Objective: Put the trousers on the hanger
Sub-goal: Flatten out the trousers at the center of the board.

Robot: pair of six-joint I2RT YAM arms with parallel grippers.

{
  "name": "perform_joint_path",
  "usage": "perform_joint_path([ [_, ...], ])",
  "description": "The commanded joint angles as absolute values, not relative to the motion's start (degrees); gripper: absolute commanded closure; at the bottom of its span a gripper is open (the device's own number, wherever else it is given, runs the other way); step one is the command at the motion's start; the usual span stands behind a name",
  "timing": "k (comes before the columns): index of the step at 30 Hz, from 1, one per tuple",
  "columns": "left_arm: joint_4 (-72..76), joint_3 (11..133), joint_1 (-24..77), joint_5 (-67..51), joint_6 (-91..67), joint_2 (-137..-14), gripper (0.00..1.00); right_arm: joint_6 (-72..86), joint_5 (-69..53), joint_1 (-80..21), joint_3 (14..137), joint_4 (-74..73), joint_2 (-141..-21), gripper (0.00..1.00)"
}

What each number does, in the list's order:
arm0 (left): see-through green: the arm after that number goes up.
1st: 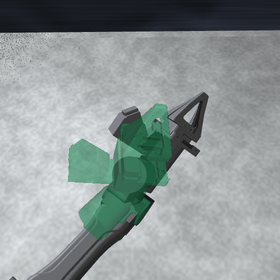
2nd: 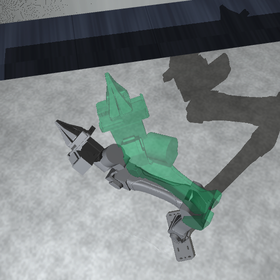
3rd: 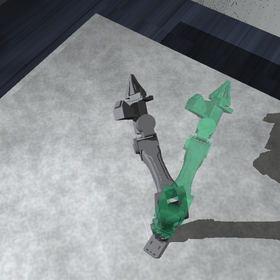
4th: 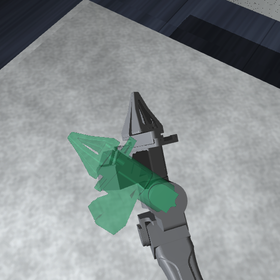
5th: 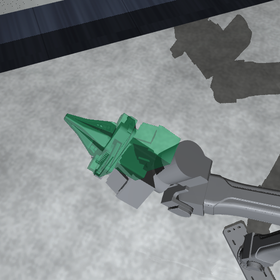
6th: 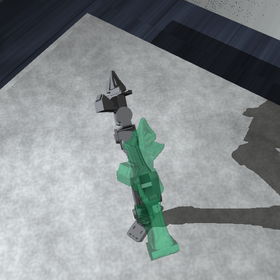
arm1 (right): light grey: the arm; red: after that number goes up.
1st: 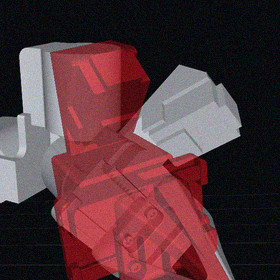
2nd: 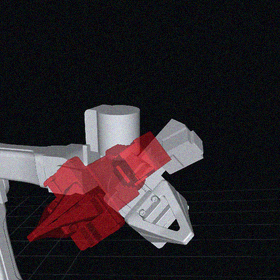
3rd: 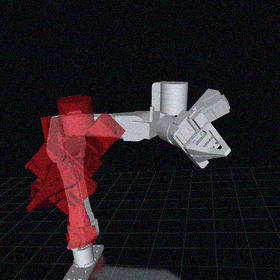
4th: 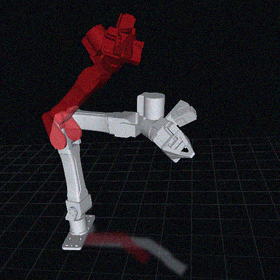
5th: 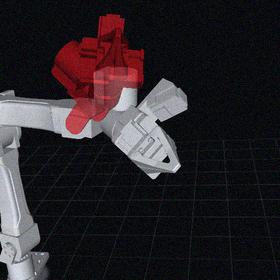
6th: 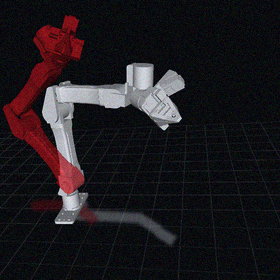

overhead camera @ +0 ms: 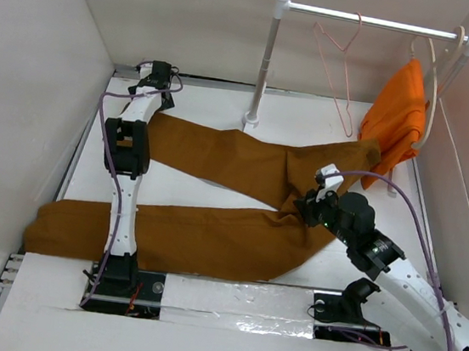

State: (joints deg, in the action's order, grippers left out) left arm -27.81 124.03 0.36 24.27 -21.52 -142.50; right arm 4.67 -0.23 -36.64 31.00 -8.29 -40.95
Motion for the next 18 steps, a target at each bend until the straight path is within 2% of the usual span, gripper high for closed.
perform_joint_path([
  [1,-32.07,127.88,0.0,22.67,-18.81,-144.75,0.22,3.95,-1.14,-37.79,30.15,-3.61,-41.48,0.8],
  [3,-32.34,128.06,0.0,23.29,-17.49,-145.37,0.36,3.87,-0.97,-38.32,30.49,-3.78,-41.4,0.8],
  [4,-32.17,127.97,0.0,23.38,-17.14,-145.11,0.36,3.95,-0.97,-38.32,30.67,-3.95,-41.22,0.8],
  [6,-32.08,127.27,-0.7,24.43,-15.92,-144.32,0.61,3.96,-1.23,-38.32,30.94,-4.04,-40.7,0.8],
  [11,-32.95,123.75,-2.46,25.48,-12.83,-143.79,0.73,3.43,-0.26,-38.32,33.75,-7.11,-37.1,0.8],
  [12,-32.7,122.71,-2.46,25.31,-12.75,-143.18,0.85,3.34,0.43,-38.32,34.01,-7.47,-36.31,0.8],
  [14,-31.47,119.99,-3.51,24.26,-12.56,-141.25,0.98,2.73,2.54,-38.32,34.19,-7.38,-34.29,0.8],
  [18,-31.38,115.5,-7.29,20.22,-16.34,-137.82,1.0,3.42,7.46,-38.32,34.63,-9.05,-33.75,0.79],
])
